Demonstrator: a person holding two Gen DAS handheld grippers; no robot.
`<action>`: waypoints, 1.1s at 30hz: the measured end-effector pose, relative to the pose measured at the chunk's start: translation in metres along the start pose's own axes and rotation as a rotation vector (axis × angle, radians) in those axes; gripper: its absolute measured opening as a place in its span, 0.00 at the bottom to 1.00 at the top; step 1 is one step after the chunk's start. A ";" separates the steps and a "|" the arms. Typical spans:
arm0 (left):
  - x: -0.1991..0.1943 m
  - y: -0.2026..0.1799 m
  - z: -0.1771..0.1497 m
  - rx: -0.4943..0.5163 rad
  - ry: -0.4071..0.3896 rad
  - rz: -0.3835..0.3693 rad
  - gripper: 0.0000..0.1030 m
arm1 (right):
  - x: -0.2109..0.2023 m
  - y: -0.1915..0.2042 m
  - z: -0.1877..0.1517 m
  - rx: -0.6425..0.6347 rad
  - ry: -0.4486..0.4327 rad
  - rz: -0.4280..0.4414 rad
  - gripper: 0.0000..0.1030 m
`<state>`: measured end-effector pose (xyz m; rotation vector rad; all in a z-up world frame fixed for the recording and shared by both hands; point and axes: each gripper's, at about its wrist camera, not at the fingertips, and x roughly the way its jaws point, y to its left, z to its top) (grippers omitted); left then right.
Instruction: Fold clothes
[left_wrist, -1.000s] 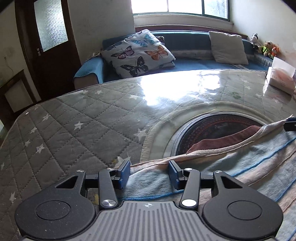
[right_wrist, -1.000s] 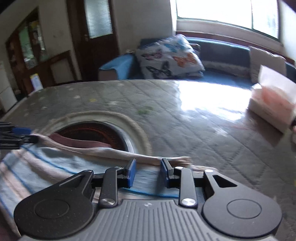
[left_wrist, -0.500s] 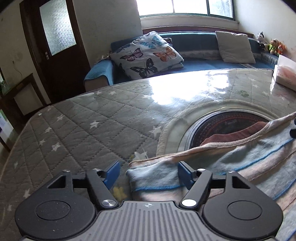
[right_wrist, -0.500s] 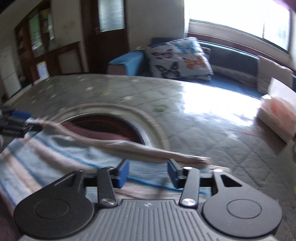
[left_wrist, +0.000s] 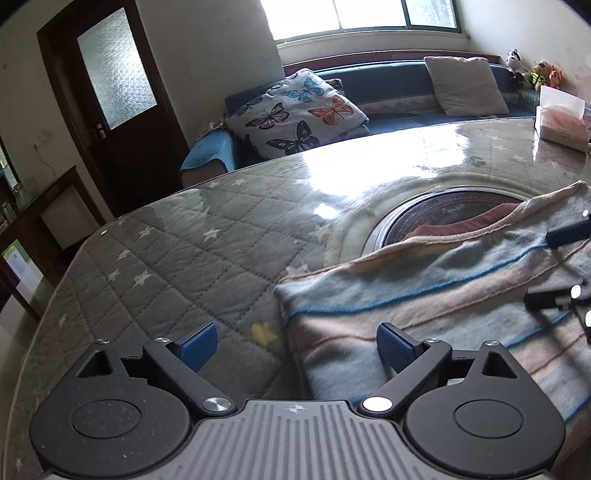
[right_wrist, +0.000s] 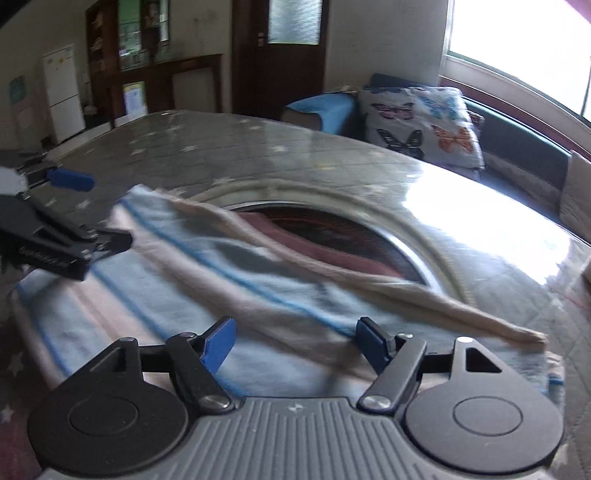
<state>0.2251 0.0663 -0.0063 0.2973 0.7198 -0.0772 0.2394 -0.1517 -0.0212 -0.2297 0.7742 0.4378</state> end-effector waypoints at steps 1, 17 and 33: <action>-0.002 0.002 -0.002 -0.002 -0.003 0.004 0.94 | -0.001 0.007 -0.001 -0.011 0.000 0.008 0.72; -0.034 0.023 -0.035 -0.068 -0.022 0.036 0.99 | -0.022 0.097 -0.004 -0.098 -0.051 0.171 0.75; -0.048 0.029 -0.062 -0.117 -0.004 0.070 0.99 | -0.045 0.107 -0.018 -0.143 -0.034 0.206 0.76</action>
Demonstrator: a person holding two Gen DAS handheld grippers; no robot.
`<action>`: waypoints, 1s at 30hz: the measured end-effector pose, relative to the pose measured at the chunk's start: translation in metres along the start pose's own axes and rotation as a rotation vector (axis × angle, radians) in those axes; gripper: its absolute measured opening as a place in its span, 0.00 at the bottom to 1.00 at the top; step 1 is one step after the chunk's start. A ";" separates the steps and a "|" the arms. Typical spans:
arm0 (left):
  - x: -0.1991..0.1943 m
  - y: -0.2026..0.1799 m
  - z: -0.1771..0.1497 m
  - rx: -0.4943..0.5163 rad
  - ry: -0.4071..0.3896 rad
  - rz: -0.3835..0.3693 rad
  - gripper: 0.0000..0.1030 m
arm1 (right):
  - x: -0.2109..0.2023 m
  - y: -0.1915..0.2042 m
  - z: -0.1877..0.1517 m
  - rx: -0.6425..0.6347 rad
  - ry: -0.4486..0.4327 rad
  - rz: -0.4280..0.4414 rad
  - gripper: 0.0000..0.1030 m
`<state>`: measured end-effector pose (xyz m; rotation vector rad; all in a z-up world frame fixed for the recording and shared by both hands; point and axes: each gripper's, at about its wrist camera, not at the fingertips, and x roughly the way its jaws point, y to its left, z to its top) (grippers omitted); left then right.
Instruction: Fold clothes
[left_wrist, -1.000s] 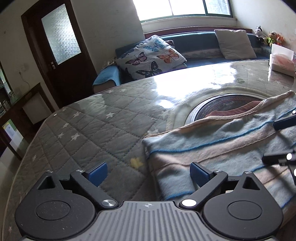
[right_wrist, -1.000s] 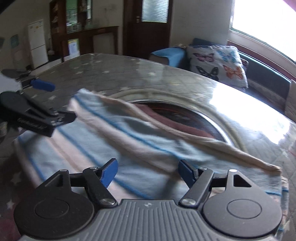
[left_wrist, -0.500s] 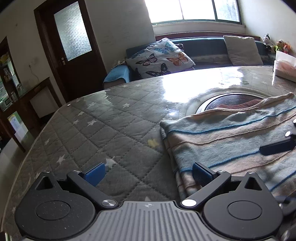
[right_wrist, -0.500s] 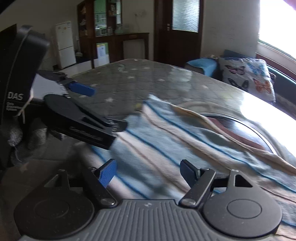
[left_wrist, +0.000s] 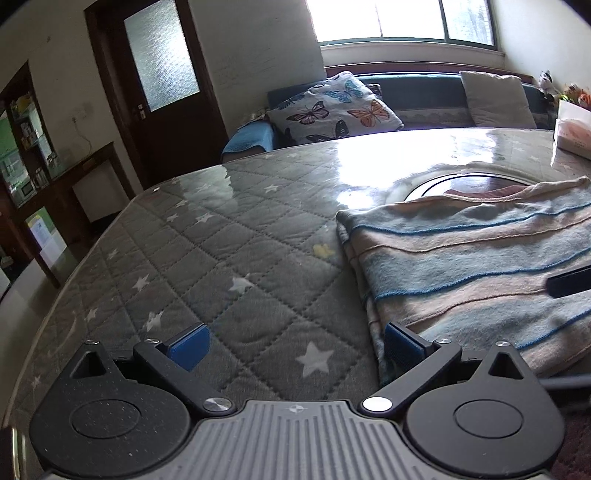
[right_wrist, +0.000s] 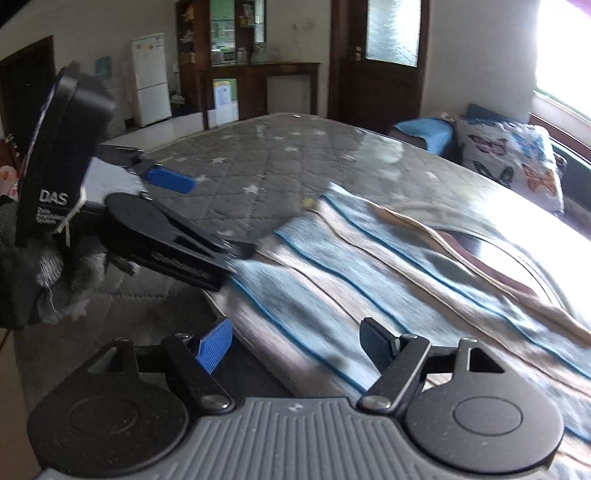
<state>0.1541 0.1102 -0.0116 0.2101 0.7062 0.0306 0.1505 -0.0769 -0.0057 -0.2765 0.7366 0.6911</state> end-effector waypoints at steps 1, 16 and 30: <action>-0.001 0.001 -0.001 -0.009 0.002 0.002 0.99 | -0.004 -0.004 -0.003 0.011 0.004 -0.006 0.76; -0.011 -0.010 0.004 -0.056 -0.016 -0.023 0.99 | -0.074 -0.083 -0.061 0.266 -0.012 -0.193 0.76; -0.018 -0.008 0.006 -0.107 -0.007 -0.052 0.97 | -0.125 -0.137 -0.108 0.429 -0.038 -0.338 0.76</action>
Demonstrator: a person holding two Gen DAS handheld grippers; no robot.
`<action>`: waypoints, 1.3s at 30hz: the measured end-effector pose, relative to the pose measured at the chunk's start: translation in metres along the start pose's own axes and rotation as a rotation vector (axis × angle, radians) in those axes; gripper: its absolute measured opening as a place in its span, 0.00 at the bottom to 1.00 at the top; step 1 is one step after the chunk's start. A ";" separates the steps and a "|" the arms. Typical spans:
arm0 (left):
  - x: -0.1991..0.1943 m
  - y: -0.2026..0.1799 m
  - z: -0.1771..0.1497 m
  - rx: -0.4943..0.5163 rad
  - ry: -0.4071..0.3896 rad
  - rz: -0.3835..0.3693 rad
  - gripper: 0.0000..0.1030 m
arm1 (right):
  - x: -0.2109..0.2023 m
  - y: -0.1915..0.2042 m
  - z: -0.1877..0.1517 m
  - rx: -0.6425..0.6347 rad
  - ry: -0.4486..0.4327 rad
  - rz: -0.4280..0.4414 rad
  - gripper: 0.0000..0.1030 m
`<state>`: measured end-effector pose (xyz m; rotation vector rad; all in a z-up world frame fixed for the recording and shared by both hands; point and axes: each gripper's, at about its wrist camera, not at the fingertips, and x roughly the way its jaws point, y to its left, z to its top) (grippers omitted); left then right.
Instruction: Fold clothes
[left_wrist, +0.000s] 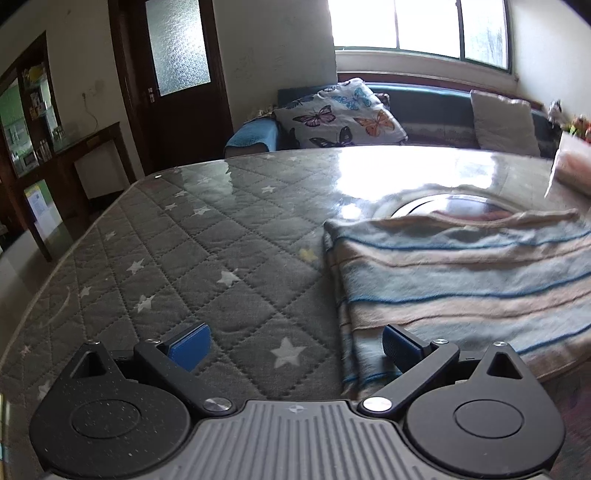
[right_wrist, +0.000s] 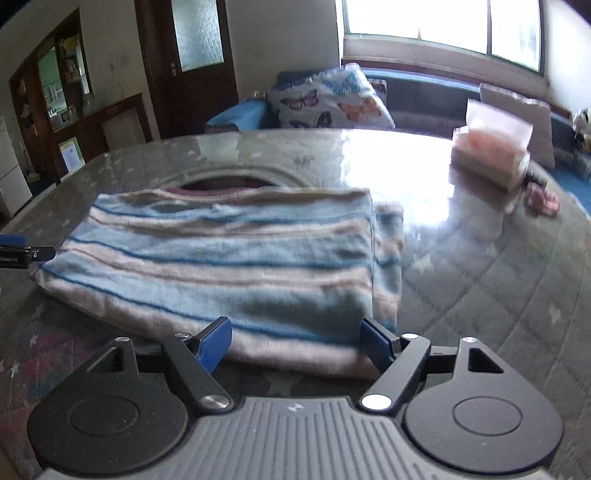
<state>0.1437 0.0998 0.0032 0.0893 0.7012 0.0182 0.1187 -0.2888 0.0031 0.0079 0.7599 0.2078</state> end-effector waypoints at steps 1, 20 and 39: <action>-0.002 -0.001 0.001 -0.008 -0.003 -0.010 0.94 | 0.001 0.002 0.003 -0.002 -0.012 0.011 0.76; 0.008 -0.011 -0.004 -0.027 0.060 -0.115 0.61 | 0.021 -0.047 0.002 0.165 0.002 -0.075 0.61; -0.019 -0.026 -0.020 -0.083 0.141 -0.339 0.30 | -0.013 -0.065 -0.016 0.161 -0.016 -0.074 0.05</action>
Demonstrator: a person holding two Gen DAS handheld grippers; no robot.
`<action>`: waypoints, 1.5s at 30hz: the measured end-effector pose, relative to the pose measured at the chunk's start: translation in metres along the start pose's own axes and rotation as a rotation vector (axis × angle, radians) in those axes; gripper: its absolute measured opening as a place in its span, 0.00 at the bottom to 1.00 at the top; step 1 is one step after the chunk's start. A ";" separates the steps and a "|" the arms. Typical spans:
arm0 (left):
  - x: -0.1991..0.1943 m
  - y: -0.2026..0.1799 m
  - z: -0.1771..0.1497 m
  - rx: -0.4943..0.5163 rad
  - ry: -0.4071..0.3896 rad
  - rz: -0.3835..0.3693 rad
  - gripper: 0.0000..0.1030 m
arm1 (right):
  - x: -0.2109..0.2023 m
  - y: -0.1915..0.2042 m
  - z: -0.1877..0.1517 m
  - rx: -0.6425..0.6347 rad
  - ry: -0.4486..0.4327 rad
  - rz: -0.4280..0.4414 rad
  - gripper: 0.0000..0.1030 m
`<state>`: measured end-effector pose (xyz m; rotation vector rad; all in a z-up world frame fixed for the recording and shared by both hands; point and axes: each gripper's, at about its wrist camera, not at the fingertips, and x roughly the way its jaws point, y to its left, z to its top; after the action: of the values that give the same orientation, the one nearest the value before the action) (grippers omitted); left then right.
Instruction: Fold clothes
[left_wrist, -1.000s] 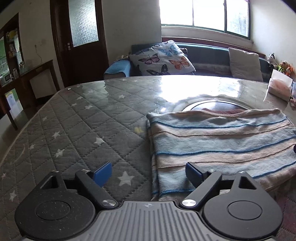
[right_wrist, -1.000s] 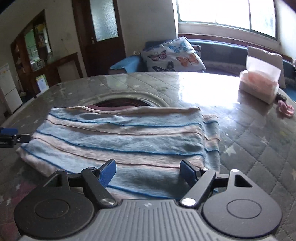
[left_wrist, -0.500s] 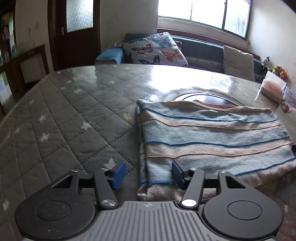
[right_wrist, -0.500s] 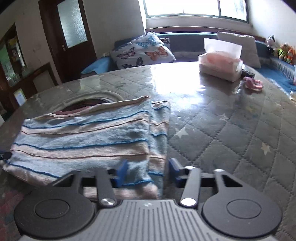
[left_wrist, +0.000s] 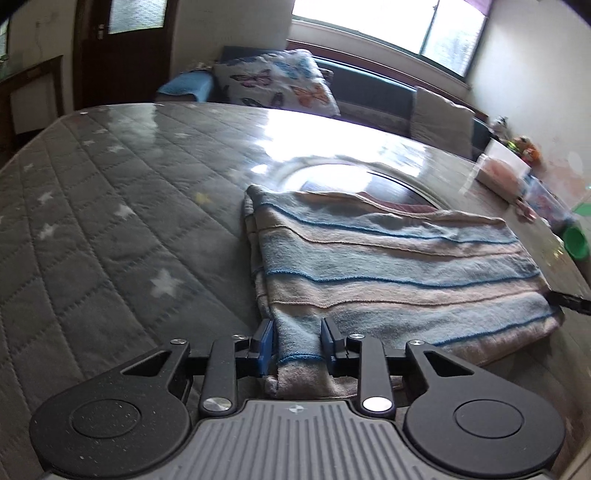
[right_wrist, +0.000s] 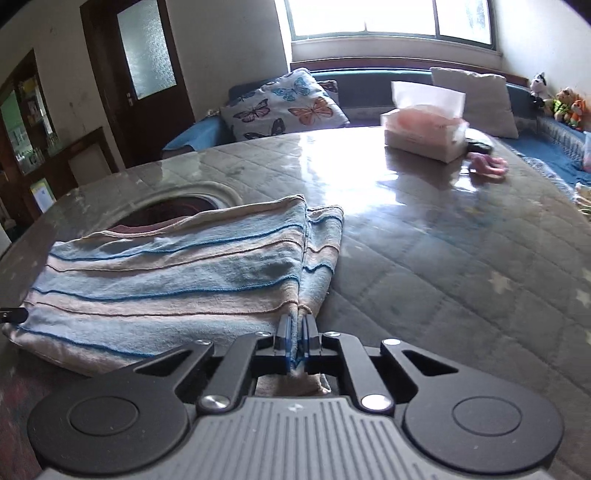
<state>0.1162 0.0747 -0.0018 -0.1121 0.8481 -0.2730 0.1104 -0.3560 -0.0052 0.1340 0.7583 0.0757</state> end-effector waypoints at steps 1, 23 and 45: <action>-0.002 -0.007 -0.004 0.014 0.006 -0.015 0.30 | -0.004 -0.004 -0.003 -0.002 0.000 -0.014 0.05; -0.008 -0.055 0.016 0.138 -0.071 -0.081 0.31 | -0.044 -0.036 -0.002 -0.055 -0.029 -0.137 0.14; 0.048 -0.039 0.045 0.118 -0.058 -0.073 0.29 | 0.047 -0.043 0.055 -0.017 -0.007 -0.073 0.14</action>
<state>0.1728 0.0236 0.0014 -0.0401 0.7692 -0.3858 0.1829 -0.3978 -0.0041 0.0902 0.7546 0.0121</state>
